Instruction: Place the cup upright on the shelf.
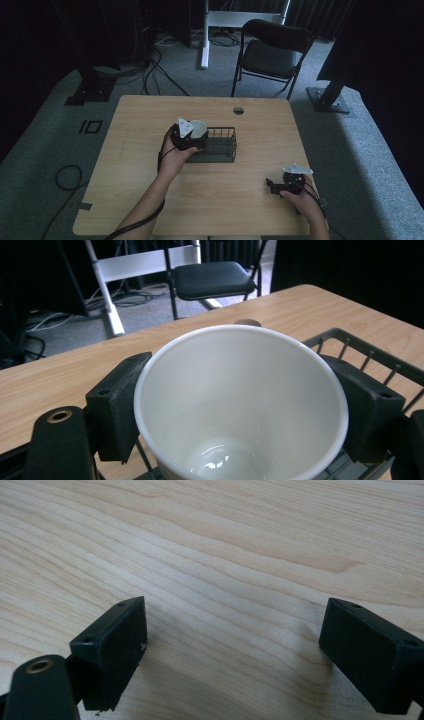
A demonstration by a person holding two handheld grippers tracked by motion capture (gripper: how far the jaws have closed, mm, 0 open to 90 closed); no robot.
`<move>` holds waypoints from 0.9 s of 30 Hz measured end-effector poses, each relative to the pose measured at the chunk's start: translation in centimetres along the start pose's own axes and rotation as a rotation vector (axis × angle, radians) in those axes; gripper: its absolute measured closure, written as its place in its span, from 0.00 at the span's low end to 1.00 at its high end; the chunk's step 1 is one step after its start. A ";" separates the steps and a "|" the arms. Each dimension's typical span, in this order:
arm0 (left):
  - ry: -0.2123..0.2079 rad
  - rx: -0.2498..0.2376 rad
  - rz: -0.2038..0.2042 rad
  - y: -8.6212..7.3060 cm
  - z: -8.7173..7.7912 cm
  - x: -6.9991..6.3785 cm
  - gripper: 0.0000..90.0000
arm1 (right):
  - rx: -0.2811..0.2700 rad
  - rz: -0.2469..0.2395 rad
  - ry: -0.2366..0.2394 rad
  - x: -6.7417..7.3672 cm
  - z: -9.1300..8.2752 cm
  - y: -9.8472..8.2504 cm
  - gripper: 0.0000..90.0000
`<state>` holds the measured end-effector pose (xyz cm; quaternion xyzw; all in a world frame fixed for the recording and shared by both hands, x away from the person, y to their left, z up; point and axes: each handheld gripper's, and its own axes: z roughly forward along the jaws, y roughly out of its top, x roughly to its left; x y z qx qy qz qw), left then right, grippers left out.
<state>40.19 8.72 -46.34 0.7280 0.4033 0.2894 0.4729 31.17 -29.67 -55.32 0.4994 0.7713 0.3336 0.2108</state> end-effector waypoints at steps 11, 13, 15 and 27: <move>-0.004 -0.018 0.018 0.9 -1.4 0.2 0.10 | 0.001 0.000 0.000 0.0 0.0 0.0 0.13; -0.013 -0.028 -0.002 1.2 -2.0 0.3 0.10 | 0.001 0.001 0.000 0.0 0.0 0.0 0.13; -0.017 -0.028 0.003 1.3 -2.4 0.4 0.10 | 0.001 -0.001 0.000 0.0 0.0 0.0 0.13; -0.042 -0.058 -0.011 1.0 -5.3 0.7 0.10 | 0.001 0.000 0.000 0.0 0.0 0.0 0.13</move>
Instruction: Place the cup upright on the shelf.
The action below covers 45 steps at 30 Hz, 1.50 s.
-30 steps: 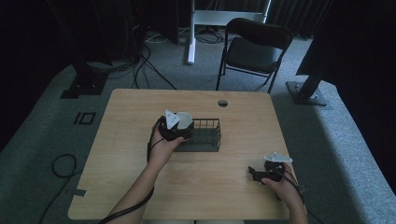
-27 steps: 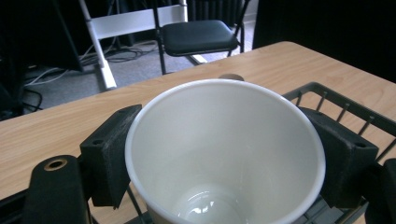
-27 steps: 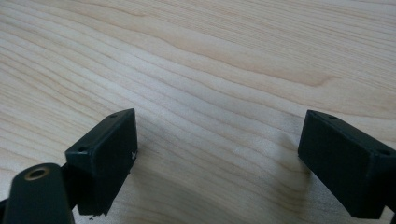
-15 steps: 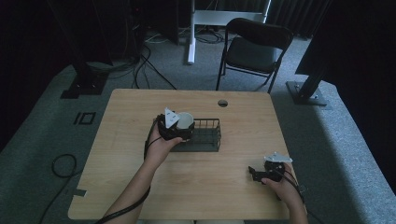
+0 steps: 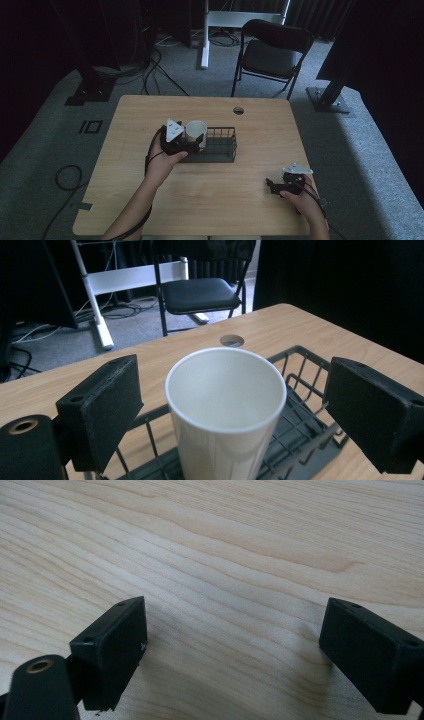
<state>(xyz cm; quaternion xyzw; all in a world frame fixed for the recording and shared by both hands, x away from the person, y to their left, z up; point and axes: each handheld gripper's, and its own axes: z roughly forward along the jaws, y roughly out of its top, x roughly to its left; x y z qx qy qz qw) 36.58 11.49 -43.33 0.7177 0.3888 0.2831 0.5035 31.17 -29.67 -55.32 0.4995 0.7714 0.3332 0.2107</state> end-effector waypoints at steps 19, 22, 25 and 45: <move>-0.009 -0.031 -0.010 -2.5 -3.8 1.1 0.11 | 0.000 0.000 -0.001 0.0 0.0 0.0 0.13; -0.005 -0.026 -0.018 -3.2 -4.2 1.4 0.13 | -0.001 -0.001 0.000 0.0 0.0 0.0 0.13; 0.016 -0.024 -0.023 -4.0 -4.7 1.7 0.13 | 0.000 -0.003 0.002 0.0 0.0 0.0 0.13; 0.055 0.063 -0.082 -10.2 -6.9 3.2 0.12 | -0.001 -0.006 0.004 0.0 0.0 0.0 0.13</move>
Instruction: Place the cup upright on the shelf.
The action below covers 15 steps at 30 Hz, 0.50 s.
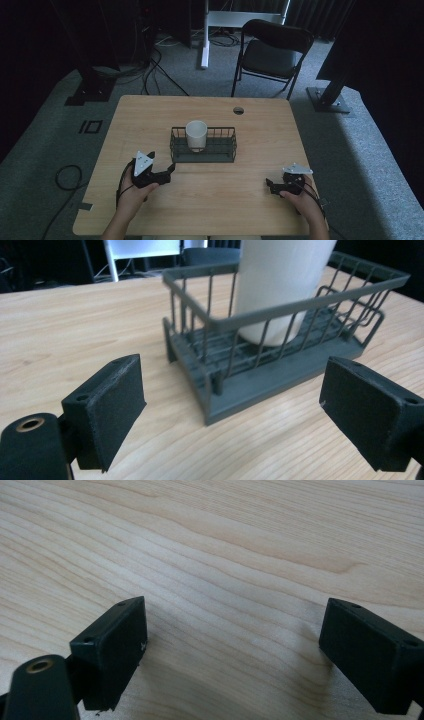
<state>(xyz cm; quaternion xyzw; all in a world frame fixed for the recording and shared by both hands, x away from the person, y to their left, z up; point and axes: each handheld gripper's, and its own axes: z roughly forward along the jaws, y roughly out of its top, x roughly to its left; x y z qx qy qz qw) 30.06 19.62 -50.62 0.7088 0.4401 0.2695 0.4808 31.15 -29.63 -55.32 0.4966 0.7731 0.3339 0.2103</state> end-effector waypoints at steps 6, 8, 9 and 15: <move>0.066 0.047 -0.009 -1.4 -0.7 1.0 0.12 | 0.000 0.000 0.000 0.0 0.0 0.0 0.13; 0.094 0.073 -0.026 -1.8 -1.0 1.5 0.12 | 0.000 0.000 0.000 0.0 0.0 0.0 0.13; 0.120 0.092 -0.028 -2.0 -1.2 1.7 0.12 | 0.000 0.000 0.000 0.0 0.0 0.0 0.13; 0.175 0.139 -0.069 -2.7 -1.8 3.2 0.12 | 0.000 0.000 0.000 0.0 0.0 0.0 0.13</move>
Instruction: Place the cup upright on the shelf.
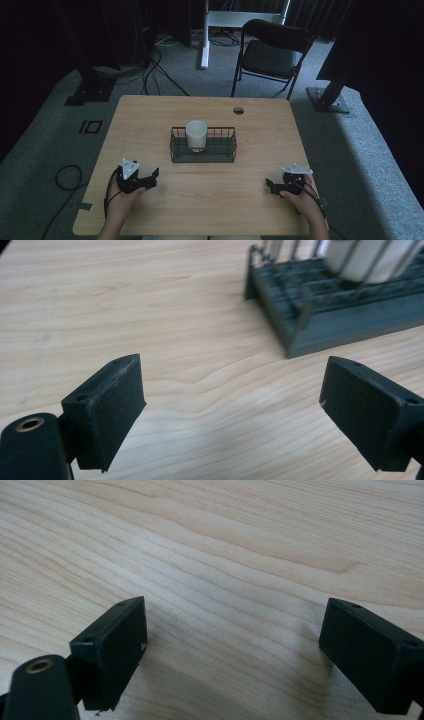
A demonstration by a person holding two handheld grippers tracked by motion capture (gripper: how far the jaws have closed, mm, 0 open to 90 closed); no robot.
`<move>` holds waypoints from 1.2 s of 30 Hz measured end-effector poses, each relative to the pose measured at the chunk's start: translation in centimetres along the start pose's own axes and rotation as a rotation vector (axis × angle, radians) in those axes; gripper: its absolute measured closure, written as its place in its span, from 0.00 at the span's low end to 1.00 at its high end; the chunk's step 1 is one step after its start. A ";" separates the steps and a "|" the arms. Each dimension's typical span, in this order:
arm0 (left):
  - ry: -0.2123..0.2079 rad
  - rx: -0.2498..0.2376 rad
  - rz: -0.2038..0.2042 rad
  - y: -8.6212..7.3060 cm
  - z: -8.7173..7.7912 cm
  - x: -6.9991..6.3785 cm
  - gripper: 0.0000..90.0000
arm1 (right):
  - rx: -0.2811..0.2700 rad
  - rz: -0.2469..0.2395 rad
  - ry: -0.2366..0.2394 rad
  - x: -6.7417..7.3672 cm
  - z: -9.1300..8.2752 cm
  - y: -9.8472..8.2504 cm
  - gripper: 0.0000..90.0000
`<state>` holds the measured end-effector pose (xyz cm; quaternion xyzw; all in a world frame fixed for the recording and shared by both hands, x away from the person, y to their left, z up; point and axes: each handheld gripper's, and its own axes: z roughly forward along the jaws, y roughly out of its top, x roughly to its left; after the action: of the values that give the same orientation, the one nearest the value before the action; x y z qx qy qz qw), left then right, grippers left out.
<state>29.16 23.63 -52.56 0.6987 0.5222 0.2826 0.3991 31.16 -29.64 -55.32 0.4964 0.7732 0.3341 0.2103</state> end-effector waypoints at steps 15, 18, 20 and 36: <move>0.149 0.075 -0.102 -2.0 -0.1 4.0 0.11 | 0.000 0.001 0.000 0.0 0.0 0.0 0.13; 0.161 0.082 -0.115 -2.3 -0.3 4.7 0.11 | 0.000 0.001 0.000 0.0 0.0 0.0 0.13; 0.175 0.105 -0.095 -2.4 -0.4 5.2 0.11 | 0.000 0.000 0.000 0.0 0.0 0.0 0.13; 0.167 0.257 -0.100 -2.9 -0.2 6.2 0.04 | 0.000 0.001 0.000 0.0 0.0 0.0 0.13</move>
<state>29.38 30.05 -55.05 0.6912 0.6196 0.2502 0.2752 31.16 -29.64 -55.32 0.4967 0.7730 0.3341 0.2101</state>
